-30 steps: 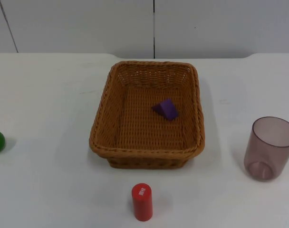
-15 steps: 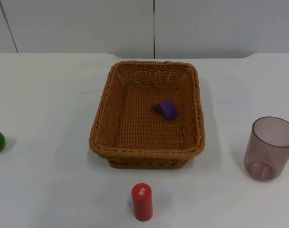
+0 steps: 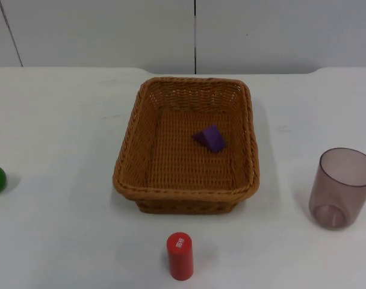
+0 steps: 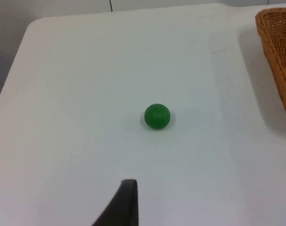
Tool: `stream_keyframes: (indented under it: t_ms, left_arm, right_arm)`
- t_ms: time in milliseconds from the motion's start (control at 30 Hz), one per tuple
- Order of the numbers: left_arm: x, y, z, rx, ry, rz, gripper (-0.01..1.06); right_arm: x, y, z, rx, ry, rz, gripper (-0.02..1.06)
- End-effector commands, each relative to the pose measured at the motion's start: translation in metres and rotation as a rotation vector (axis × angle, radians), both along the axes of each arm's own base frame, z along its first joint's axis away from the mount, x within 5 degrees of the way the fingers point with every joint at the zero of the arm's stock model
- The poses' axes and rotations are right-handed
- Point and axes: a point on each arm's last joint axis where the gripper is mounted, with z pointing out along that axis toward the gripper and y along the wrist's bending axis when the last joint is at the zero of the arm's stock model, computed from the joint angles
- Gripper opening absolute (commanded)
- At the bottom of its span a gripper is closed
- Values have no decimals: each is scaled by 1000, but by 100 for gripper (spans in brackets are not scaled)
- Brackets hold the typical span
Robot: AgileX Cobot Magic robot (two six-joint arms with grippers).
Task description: Pick up the basket with the left hand and place the triangular block into the basket with the right hand.
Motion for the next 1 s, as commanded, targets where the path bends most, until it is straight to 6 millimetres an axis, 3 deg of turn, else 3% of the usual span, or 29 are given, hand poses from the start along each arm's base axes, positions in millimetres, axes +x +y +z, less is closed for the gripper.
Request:
stream_keyframes:
  t_ms: [0,967]
  left_arm:
    - [1,1,-1,-3,-9,1,105]
    - [1,5,0,-16,-10,58,105]
  right_arm:
    - [1,0,1,-2,-16,3,105]
    - [1,0,1,-51,-18,22,105]
